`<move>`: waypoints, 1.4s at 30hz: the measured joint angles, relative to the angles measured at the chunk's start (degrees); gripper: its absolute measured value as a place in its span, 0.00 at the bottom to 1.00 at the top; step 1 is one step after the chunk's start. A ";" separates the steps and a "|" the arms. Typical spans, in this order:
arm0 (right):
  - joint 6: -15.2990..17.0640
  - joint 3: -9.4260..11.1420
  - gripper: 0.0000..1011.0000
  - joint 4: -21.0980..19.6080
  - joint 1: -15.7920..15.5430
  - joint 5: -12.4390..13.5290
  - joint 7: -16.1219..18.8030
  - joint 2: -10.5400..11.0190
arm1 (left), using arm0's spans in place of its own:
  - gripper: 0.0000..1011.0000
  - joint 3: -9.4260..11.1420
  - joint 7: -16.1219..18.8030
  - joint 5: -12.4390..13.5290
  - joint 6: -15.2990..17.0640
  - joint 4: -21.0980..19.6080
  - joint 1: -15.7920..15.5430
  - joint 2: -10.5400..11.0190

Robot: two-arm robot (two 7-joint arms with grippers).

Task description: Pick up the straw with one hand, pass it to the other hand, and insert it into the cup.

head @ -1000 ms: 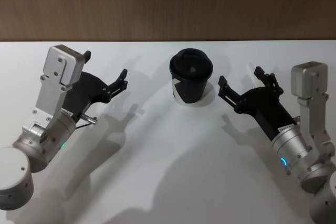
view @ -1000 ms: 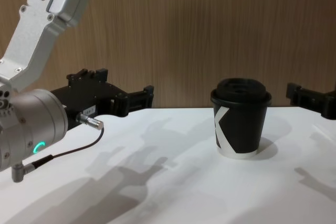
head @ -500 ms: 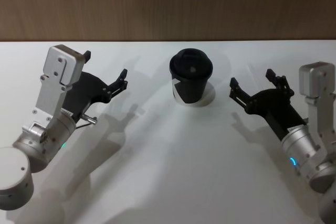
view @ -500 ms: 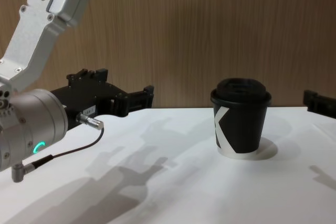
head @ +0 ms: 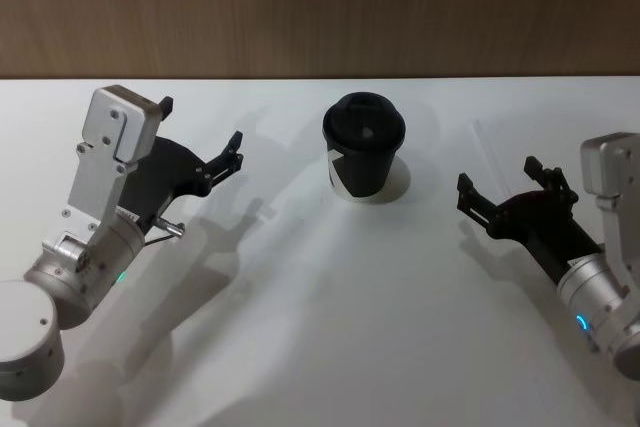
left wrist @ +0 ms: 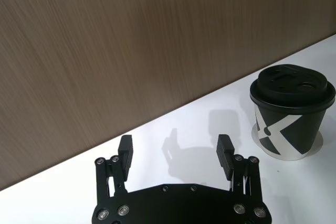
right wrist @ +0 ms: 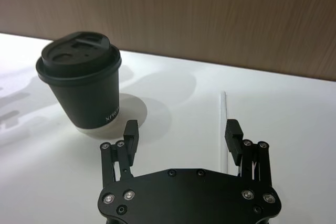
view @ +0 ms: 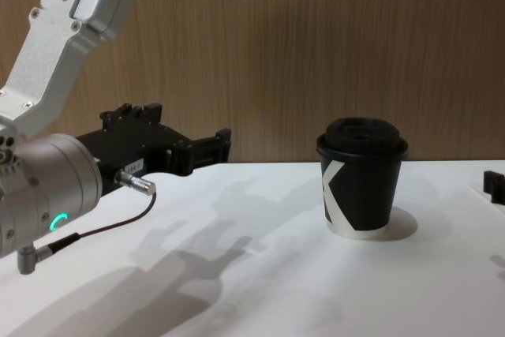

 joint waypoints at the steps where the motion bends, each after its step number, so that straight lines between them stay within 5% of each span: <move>1: 0.27 0.08 0.99 -0.04 -0.09 0.07 0.08 0.07 | 0.99 0.00 0.00 0.00 0.00 0.00 0.00 0.00; 18: 4.45 2.00 0.99 -0.43 -1.83 1.40 1.27 0.38 | 0.99 0.00 0.00 0.00 0.00 0.00 0.00 0.00; 42: 4.83 3.27 0.99 2.40 -2.42 -0.26 1.10 0.04 | 0.99 0.00 0.00 0.00 0.00 0.00 0.00 0.00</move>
